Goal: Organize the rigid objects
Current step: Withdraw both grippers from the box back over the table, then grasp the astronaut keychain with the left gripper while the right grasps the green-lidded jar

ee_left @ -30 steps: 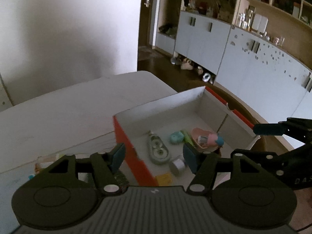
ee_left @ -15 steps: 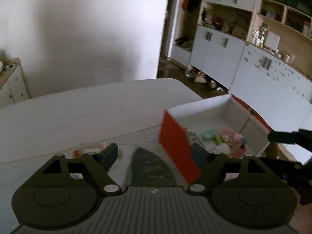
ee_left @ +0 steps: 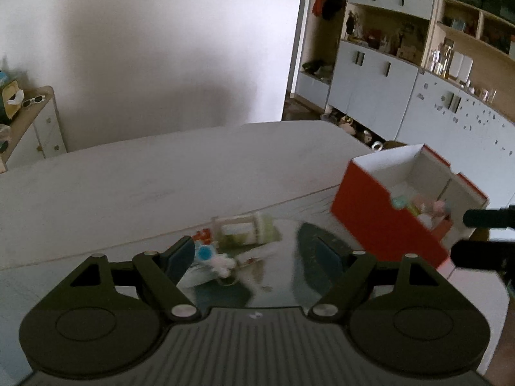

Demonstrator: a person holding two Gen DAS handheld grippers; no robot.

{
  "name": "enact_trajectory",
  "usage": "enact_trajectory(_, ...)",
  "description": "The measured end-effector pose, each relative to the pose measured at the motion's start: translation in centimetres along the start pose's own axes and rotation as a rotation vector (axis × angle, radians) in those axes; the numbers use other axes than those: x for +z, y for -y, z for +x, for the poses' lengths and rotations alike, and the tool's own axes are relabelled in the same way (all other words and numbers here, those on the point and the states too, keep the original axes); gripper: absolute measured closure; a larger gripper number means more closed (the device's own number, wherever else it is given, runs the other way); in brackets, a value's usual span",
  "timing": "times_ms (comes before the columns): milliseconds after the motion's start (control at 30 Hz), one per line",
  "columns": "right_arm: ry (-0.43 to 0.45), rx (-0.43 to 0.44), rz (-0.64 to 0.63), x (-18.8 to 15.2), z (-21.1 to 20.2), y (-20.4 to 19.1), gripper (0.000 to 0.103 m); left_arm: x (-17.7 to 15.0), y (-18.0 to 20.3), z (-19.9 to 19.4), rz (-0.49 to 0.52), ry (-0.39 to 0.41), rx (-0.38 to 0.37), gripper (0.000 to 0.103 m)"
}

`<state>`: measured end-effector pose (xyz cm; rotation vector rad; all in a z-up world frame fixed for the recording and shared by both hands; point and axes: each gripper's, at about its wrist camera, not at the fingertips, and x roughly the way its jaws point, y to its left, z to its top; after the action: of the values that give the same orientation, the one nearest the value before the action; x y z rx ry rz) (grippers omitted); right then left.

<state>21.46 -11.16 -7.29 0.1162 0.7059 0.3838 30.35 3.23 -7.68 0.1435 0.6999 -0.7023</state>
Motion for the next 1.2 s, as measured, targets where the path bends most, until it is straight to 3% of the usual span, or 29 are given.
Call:
enact_trajectory(567,-0.116,-0.033,-0.13,1.7,9.0,-2.5,0.003,-2.8,-3.5,5.8,0.099,-0.02,0.026,0.021)
enact_trajectory(900,-0.159,-0.032,-0.132,2.9,14.3,-3.7,0.003,-3.2,-3.5,8.9,0.164,-0.029,0.015,0.021)
enact_trajectory(1200,-0.233,-0.09,-0.086,3.5,19.2,-4.6,0.007,-3.8,-3.5,10.4,0.188,-0.025,0.011,0.021)
